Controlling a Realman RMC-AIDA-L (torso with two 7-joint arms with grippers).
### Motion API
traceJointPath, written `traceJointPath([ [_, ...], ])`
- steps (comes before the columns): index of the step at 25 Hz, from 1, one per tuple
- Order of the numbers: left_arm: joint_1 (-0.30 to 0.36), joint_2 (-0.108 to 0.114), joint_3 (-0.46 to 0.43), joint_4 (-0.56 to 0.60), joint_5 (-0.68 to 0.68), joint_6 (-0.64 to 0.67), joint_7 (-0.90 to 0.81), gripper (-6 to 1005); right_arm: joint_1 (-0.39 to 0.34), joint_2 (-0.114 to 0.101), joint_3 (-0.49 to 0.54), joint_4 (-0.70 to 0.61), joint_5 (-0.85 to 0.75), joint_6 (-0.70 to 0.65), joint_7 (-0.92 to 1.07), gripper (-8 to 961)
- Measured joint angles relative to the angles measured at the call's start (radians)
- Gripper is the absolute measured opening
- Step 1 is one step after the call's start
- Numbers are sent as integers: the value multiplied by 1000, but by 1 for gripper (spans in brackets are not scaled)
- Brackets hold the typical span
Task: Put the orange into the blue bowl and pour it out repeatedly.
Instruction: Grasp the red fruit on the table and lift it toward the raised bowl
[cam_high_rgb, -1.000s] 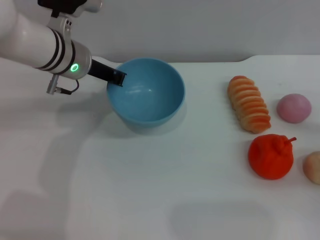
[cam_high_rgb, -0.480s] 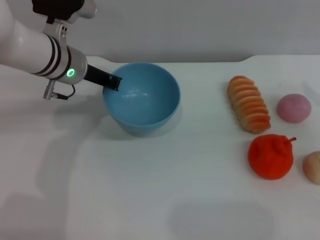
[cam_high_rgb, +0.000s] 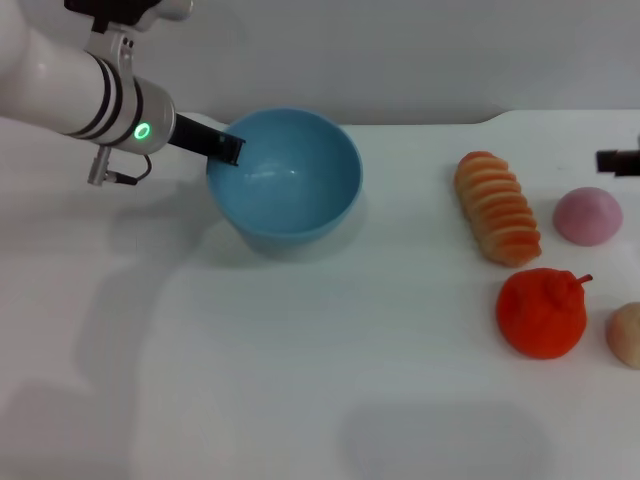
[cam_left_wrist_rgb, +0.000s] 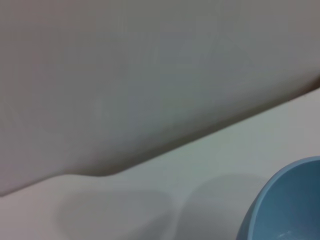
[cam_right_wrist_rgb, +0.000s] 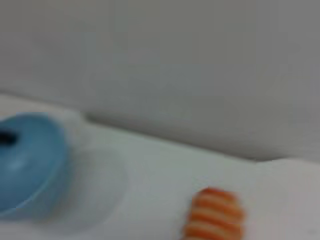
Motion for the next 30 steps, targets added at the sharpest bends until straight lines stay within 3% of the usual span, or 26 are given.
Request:
traceJointPath([
  [4, -1, 0, -9, 0, 0, -3, 3, -1, 9, -1, -37, 13, -28, -81, 24, 758],
  [12, -5, 3, -10, 3, 1, -5, 8, -2, -2, 1, -98, 88, -74, -96, 64, 757],
  [19, -5, 3, -10, 4, 1, 5, 9, -2, 6, -1, -202, 213, -98, -39, 86, 755],
  [30, 4, 1, -10, 13, 1, 10, 7, -2, 18, -1, -266, 238, -172, 4, 141, 755],
])
